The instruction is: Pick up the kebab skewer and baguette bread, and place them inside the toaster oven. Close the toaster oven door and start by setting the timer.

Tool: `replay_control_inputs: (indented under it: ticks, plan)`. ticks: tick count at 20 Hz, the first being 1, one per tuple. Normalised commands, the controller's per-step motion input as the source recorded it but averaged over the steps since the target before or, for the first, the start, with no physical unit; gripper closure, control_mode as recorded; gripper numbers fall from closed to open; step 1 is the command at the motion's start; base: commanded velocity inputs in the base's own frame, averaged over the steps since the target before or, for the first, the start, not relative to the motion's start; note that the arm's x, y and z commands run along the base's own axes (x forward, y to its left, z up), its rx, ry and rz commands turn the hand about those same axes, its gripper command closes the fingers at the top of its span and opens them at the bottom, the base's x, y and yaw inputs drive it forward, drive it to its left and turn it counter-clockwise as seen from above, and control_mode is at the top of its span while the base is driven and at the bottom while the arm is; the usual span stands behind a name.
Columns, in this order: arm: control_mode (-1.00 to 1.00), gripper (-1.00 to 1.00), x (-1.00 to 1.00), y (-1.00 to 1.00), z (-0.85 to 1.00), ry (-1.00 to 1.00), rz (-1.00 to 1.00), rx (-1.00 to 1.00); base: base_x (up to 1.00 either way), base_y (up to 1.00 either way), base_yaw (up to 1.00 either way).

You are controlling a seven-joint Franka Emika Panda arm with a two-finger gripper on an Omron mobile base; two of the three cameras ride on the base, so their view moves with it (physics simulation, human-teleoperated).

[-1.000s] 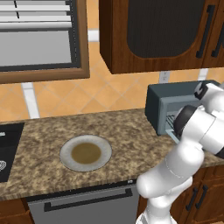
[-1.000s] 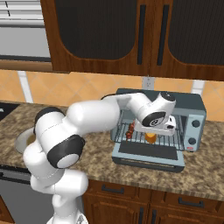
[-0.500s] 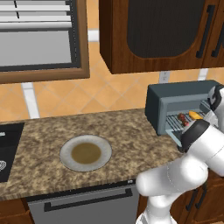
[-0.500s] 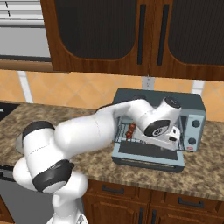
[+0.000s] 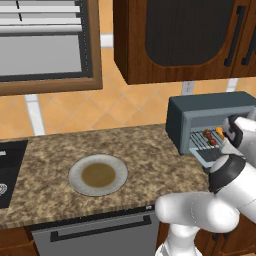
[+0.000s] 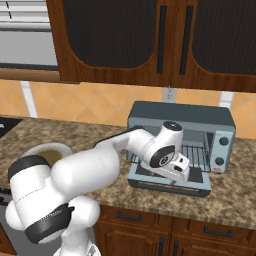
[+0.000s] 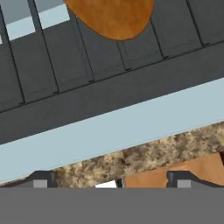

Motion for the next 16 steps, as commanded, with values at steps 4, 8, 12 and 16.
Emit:
replay_control_inputs:
  ticks: [4, 8, 12, 16]
  plan:
    - [-1.00, -1.00, 0.00, 0.02, -0.24, 0.00, -0.01, -0.01, 0.00, 0.00, 0.00]
    - [-1.00, -1.00, 0.37, 0.00, -0.15, -0.01, -0.04, 0.00, 0.00, 0.00, 0.00]
    - [-1.00, -1.00, 0.48, 0.00, 0.00, 0.00, -0.10, 0.00, 0.00, 0.00, 0.00]
    - [-1.00, -1.00, 0.34, -0.06, -0.03, 0.00, -0.11, 0.00, 0.00, 0.00, 0.00]
